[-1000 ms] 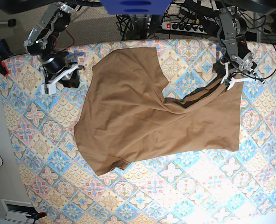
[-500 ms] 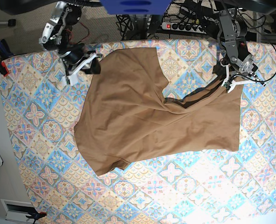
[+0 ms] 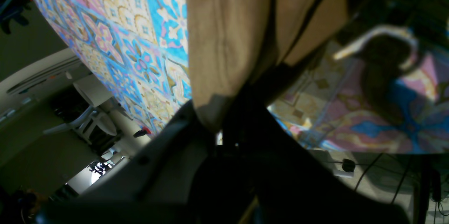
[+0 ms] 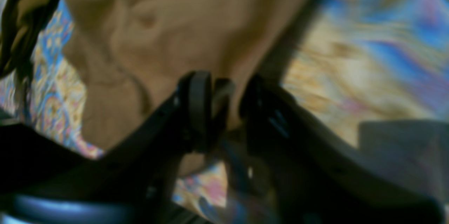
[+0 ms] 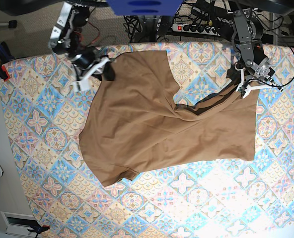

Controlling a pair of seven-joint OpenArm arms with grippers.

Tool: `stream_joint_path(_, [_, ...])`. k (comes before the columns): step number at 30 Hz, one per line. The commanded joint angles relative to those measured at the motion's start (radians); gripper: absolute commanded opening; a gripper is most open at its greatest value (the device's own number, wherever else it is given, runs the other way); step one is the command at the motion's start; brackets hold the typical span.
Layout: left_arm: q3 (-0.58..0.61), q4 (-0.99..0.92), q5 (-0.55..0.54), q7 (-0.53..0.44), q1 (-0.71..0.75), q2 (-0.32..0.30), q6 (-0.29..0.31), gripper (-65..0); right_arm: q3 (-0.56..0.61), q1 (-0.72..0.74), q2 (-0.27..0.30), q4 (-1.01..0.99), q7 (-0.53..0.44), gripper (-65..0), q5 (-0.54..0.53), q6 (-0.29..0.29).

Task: Layout the t-shirt on the table in an organized manner, then fold the t-shirt properly
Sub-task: 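Grasp the shirt edge near the right gripper and pull it outward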

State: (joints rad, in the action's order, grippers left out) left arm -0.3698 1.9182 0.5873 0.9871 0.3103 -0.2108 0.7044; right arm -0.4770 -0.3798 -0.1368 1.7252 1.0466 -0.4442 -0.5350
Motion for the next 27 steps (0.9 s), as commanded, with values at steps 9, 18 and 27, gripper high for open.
stream_joint_path(9, [-0.007, 0.016, 0.012, 0.002, -0.004, -0.009, -0.006, -65.0, 0.027, 0.002, -0.004, 0.005, 0.027, -65.0, 0.012, 0.002])
stream_joint_path(18, [-0.008, 0.008, 0.013, 0.002, -0.004, -0.009, -0.006, -65.0, -0.148, 0.152, 0.022, 0.003, 0.197, -65.0, 0.015, 0.002])
stream_joint_path(27, [-0.004, -0.021, 0.018, 0.002, -0.006, -0.011, -0.006, -65.0, -0.21, 0.384, 0.136, -0.093, 0.35, -65.0, 0.017, 0.003])
